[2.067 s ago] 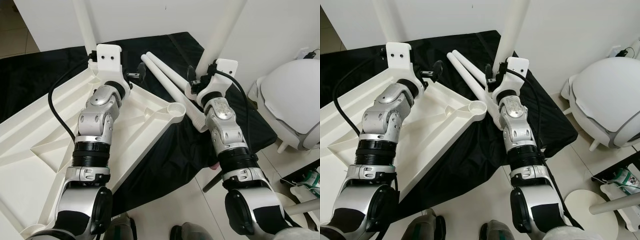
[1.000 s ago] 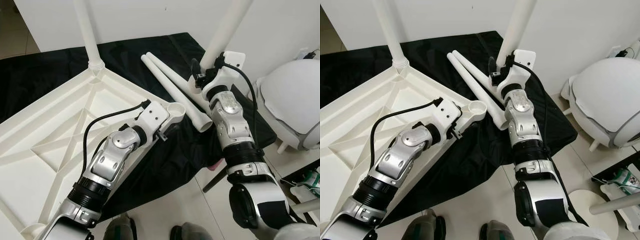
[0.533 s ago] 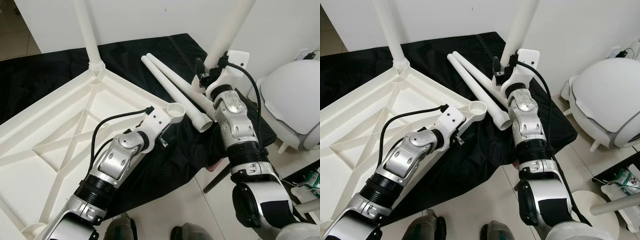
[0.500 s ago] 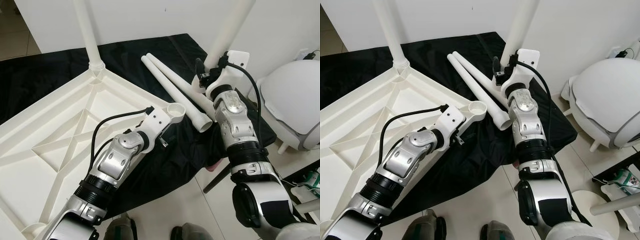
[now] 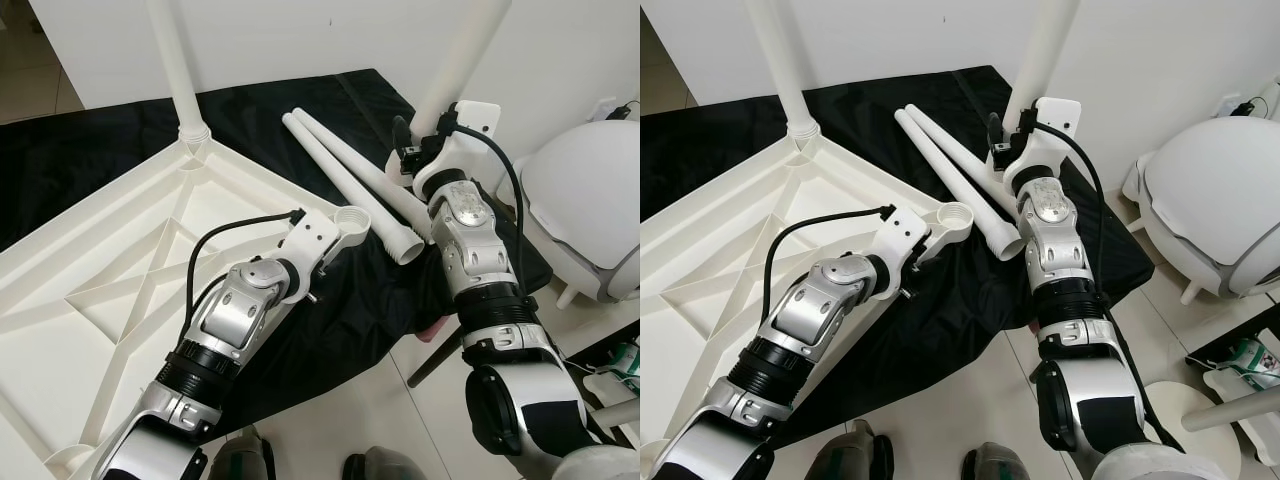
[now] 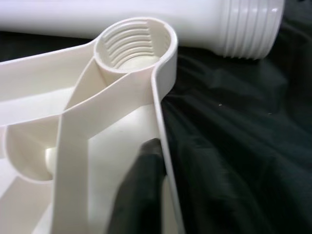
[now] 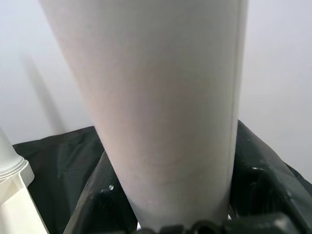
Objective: Building children table
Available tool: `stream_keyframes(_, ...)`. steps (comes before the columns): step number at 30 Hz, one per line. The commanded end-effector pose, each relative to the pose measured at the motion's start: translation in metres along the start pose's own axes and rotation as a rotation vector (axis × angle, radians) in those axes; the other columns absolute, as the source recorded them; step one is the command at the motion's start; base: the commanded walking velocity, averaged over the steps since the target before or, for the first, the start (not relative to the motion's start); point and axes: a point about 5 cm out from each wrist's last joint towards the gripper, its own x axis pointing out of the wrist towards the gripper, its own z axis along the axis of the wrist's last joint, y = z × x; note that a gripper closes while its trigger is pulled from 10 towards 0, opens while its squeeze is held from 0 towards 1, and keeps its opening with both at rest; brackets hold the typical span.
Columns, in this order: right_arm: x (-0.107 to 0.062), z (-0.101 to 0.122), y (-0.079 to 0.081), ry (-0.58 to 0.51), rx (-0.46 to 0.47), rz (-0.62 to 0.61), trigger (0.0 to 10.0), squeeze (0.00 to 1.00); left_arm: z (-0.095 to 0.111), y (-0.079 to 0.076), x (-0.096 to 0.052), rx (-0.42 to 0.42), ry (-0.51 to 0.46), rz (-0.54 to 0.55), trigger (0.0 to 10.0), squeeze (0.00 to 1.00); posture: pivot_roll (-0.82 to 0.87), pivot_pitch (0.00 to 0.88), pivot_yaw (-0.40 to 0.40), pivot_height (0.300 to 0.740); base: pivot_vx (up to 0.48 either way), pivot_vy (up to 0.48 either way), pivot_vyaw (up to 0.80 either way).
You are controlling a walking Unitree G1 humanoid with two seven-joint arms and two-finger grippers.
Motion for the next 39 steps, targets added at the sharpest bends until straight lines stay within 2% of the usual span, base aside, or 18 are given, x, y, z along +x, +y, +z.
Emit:
stream_keyframes(1,0.002,0.005,-0.002,-0.014,-0.009,-0.007,10.0,0.0,-0.015,0.002,0.0,0.005,0.082,0.054,0.0,0.0,-0.06,0.002,0.03,0.74,0.0,0.0,0.0)
stream_keyframes(8,0.001,0.005,-0.003,-0.014,-0.011,-0.011,10.0,0.0,-0.017,0.002,-0.007,0.029,0.1,0.028,0.0,0.0,-0.06,0.005,0.033,0.74,0.0,0.0,0.0)
stream_keyframes(16,0.002,0.004,-0.004,-0.01,-0.013,-0.014,10.0,0.0,-0.026,-0.002,-0.027,0.058,0.132,-0.031,0.1,0.0,-0.05,0.007,0.028,0.74,0.0,0.0,0.0)
stream_keyframes(17,0.002,0.004,-0.004,-0.009,-0.012,-0.012,10.0,0.0,-0.025,-0.002,-0.03,0.059,0.131,-0.036,1.1,0.0,-0.05,0.007,0.028,0.74,0.0,0.0,0.0)
stream_keyframes(20,0.003,0.004,-0.003,-0.007,-0.011,-0.008,10.0,0.0,-0.025,-0.003,-0.033,0.06,0.13,-0.044,1.1,0.0,-0.04,0.006,0.024,0.74,0.0,0.0,0.0)
stream_keyframes(21,0.004,0.004,0.0,-0.002,-0.015,0.009,10.0,0.0,-0.025,-0.007,-0.041,0.062,0.129,-0.078,0.0,0.0,-0.04,0.007,0.018,0.74,0.0,0.0,0.0)
stream_keyframes(23,0.005,0.004,0.001,0.0,-0.018,0.015,10.0,0.0,-0.025,-0.008,-0.045,0.069,0.134,-0.096,0.0,0.0,-0.04,0.007,0.017,0.74,0.0,0.0,0.0)
stream_keyframes(24,0.005,0.004,0.001,0.001,-0.018,0.019,10.0,0.0,-0.025,-0.01,-0.047,0.069,0.131,-0.107,1.1,0.0,-0.04,0.006,0.013,0.74,0.0,0.0,0.0)
stream_keyframes(25,0.005,0.004,0.001,0.001,-0.018,0.019,10.0,0.0,-0.025,-0.01,-0.047,0.069,0.131,-0.107,1.1,0.0,-0.04,0.006,0.013,0.74,0.0,0.0,0.0)
stream_keyframes(26,0.006,0.004,0.001,0.002,-0.02,0.02,10.0,0.0,-0.023,-0.011,-0.048,0.057,0.125,-0.108,2.7,0.0,-0.04,0.006,0.012,0.74,0.0,0.0,0.0)
stream_keyframes(27,0.006,0.004,0.001,0.004,-0.023,0.02,10.0,0.0,-0.021,-0.011,-0.048,0.052,0.117,-0.106,2.7,0.0,-0.04,0.005,0.012,0.74,0.0,0.0,0.0)
stream_keyframes(28,0.006,0.004,0.001,0.006,-0.025,0.021,10.0,0.0,-0.018,-0.012,-0.047,0.046,0.109,-0.106,8.7,0.0,-0.04,0.005,0.011,0.74,0.0,0.0,0.0)
stream_keyframes(29,0.007,0.004,0.001,0.007,-0.027,0.023,10.0,0.0,-0.015,-0.013,-0.045,0.035,0.1,-0.107,10.0,0.0,-0.04,0.003,0.007,0.74,0.0,0.0,0.0)
stream_keyframes(31,0.007,0.004,0.001,0.007,-0.028,0.025,10.0,0.0,-0.014,-0.014,-0.043,0.026,0.094,-0.106,10.0,0.0,-0.04,0.003,0.007,0.74,0.0,0.0,0.0)
stream_keyframes(32,0.008,0.004,0.002,0.008,-0.029,0.028,10.0,0.0,-0.012,-0.015,-0.041,0.015,0.088,-0.108,10.0,0.34,-0.04,0.002,0.004,0.74,0.0,0.0,0.0)
stream_keyframes(33,0.008,0.004,0.002,0.008,-0.029,0.028,10.0,0.0,-0.012,-0.015,-0.041,0.015,0.088,-0.108,10.0,0.34,-0.04,0.002,0.004,0.74,0.0,0.0,0.0)
stream_keyframes(34,0.008,0.004,0.003,0.008,-0.032,0.035,10.0,0.0,-0.008,-0.016,-0.037,-0.006,0.065,-0.111,10.0,1.0,-0.04,0.0,0.003,0.74,0.0,0.0,0.0)
stream_keyframes(39,0.009,0.004,0.003,0.01,-0.033,0.04,10.0,0.0,-0.002,-0.018,-0.036,-0.012,0.041,-0.12,10.0,1.0,-0.04,0.0,0.002,0.74,0.0,0.0,0.0)
